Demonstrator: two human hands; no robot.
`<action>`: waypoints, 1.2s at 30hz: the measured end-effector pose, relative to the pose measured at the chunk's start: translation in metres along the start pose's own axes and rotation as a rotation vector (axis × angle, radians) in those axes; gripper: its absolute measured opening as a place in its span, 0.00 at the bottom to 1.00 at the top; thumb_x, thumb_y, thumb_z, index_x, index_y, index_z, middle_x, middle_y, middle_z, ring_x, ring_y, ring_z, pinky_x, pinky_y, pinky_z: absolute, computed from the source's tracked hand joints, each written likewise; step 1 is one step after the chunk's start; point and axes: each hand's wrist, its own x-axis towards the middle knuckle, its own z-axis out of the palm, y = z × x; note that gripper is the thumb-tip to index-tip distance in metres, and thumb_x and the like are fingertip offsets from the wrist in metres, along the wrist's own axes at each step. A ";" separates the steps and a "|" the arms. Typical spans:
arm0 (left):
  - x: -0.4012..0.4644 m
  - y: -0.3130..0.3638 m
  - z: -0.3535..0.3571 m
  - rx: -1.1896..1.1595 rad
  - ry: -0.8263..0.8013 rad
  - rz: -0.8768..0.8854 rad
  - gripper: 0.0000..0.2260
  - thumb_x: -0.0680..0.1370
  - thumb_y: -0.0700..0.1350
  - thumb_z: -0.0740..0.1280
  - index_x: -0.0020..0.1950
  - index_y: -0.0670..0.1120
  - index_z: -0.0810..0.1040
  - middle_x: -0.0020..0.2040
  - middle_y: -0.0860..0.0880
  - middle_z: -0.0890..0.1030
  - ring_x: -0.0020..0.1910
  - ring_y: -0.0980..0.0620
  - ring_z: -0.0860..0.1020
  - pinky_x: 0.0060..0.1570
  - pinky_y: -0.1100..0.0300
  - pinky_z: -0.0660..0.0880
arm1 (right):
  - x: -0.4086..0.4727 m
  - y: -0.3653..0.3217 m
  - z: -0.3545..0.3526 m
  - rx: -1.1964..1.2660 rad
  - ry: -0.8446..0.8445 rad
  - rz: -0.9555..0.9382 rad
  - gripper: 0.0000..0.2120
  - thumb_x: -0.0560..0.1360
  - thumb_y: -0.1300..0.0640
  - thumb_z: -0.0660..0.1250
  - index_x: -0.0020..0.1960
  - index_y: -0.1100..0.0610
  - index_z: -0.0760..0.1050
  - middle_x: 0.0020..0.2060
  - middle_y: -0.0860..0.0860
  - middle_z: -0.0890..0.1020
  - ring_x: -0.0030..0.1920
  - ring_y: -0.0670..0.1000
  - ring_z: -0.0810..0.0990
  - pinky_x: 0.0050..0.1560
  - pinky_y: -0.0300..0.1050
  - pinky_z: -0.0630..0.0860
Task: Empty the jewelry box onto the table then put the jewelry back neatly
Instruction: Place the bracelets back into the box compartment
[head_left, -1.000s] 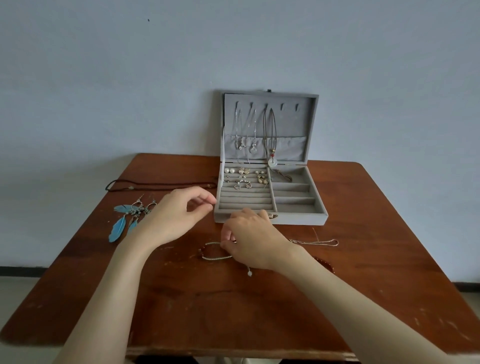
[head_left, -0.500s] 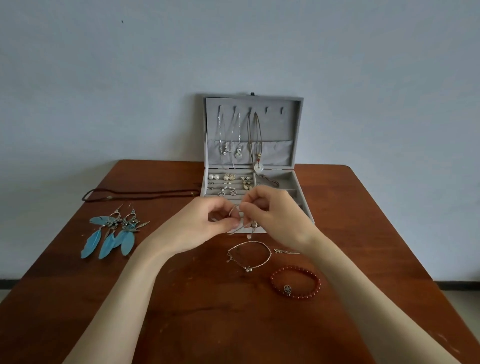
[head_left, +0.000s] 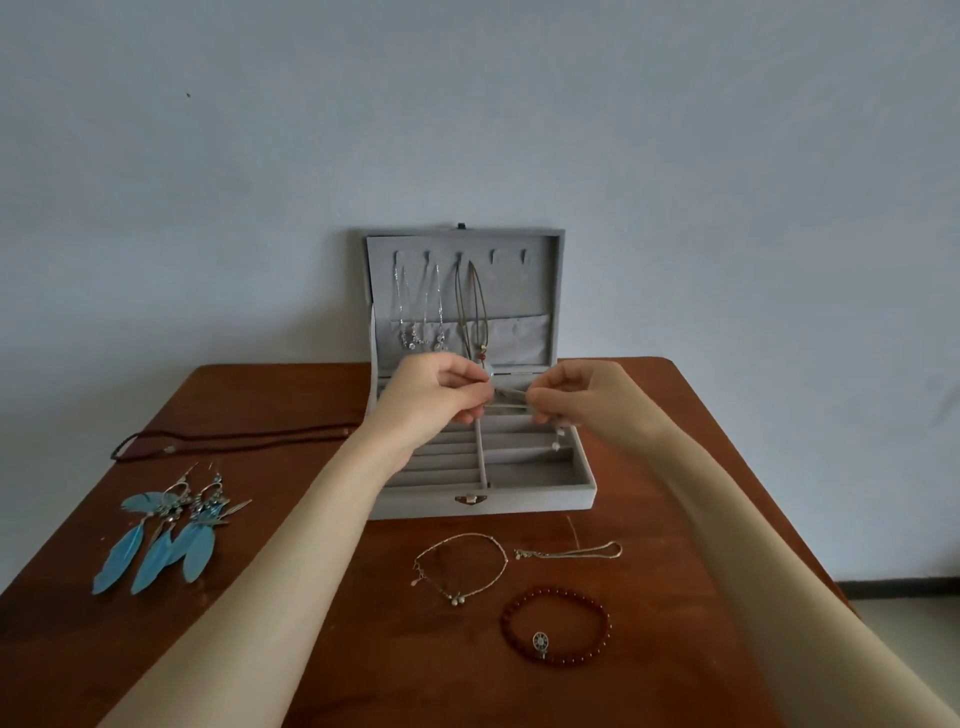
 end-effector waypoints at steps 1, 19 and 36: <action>0.008 0.000 0.005 0.037 0.020 0.006 0.08 0.73 0.38 0.69 0.51 0.40 0.79 0.39 0.45 0.82 0.35 0.53 0.79 0.38 0.63 0.77 | 0.008 0.002 -0.002 0.018 0.013 0.033 0.03 0.74 0.62 0.67 0.45 0.62 0.77 0.32 0.54 0.80 0.27 0.43 0.77 0.34 0.33 0.75; 0.053 -0.030 0.042 0.782 0.170 0.211 0.08 0.76 0.39 0.65 0.51 0.44 0.83 0.52 0.42 0.79 0.57 0.43 0.73 0.54 0.54 0.73 | 0.064 0.023 0.015 -0.703 0.208 0.130 0.10 0.72 0.61 0.64 0.52 0.58 0.78 0.48 0.56 0.80 0.45 0.57 0.77 0.41 0.43 0.70; -0.018 -0.029 0.000 0.601 0.148 0.309 0.09 0.77 0.45 0.65 0.56 0.49 0.80 0.51 0.51 0.77 0.51 0.53 0.74 0.50 0.65 0.67 | -0.016 0.026 0.030 -0.462 0.371 -0.228 0.07 0.76 0.56 0.64 0.51 0.56 0.79 0.44 0.48 0.78 0.46 0.48 0.76 0.45 0.37 0.69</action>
